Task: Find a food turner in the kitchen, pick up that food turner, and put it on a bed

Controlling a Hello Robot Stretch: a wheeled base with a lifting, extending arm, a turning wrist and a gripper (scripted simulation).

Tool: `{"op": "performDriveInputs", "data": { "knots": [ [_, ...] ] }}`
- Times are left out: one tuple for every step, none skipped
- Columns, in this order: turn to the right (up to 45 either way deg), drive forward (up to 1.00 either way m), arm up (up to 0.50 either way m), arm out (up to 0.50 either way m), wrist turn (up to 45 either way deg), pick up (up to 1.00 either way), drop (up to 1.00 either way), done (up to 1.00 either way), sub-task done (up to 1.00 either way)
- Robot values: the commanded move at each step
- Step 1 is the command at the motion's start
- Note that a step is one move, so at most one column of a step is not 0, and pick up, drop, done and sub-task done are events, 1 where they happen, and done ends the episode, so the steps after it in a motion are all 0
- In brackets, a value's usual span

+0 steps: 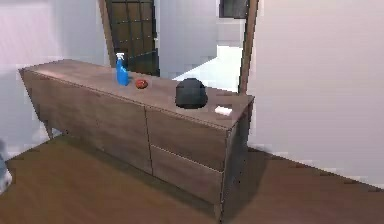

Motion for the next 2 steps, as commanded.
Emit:
{"op": "performDriveInputs", "data": {
  "knots": [
    [30.0,0.0,0.0,0.0,0.0,0.0,0.0,0.0,0.0],
    [0.0,0.6,0.0,0.0,0.0,0.0,0.0,0.0,0.0]
  ]
}}
